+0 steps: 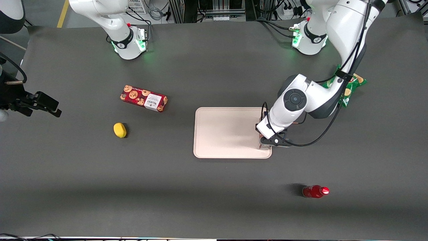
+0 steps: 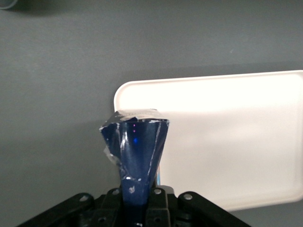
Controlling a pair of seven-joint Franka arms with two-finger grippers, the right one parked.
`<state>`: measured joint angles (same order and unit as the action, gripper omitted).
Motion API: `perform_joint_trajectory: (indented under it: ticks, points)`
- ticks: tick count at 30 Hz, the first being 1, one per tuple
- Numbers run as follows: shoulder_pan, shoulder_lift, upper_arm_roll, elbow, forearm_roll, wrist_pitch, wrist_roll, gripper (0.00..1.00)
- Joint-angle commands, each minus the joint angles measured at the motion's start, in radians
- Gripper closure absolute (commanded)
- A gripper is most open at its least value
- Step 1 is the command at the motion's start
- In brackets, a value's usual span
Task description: Place cookie box on tray
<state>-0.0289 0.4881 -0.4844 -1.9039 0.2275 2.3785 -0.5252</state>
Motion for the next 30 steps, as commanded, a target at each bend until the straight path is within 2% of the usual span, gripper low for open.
perform_joint_trajectory:
  ticks: [1,2,4,6,7,8,9,21,30]
  points:
    - [-0.008,0.004,0.0,-0.007,0.029,0.016,-0.035,0.99]
    - [-0.008,0.006,0.0,-0.007,0.029,0.016,-0.036,0.94]
    - [-0.008,0.006,0.0,-0.006,0.029,0.016,-0.044,0.72]
    - [-0.008,0.01,0.0,-0.006,0.029,0.016,-0.049,0.29]
    - [-0.006,0.012,0.0,-0.006,0.03,0.016,-0.049,0.16]
    - [-0.006,0.014,0.0,-0.004,0.032,0.016,-0.047,0.12]
    - [-0.006,0.015,0.0,-0.004,0.033,0.016,-0.047,0.02]
    - [-0.003,-0.035,0.0,0.032,0.024,-0.018,-0.05,0.0]
    - [0.006,-0.097,-0.002,0.245,0.003,-0.344,-0.045,0.0]
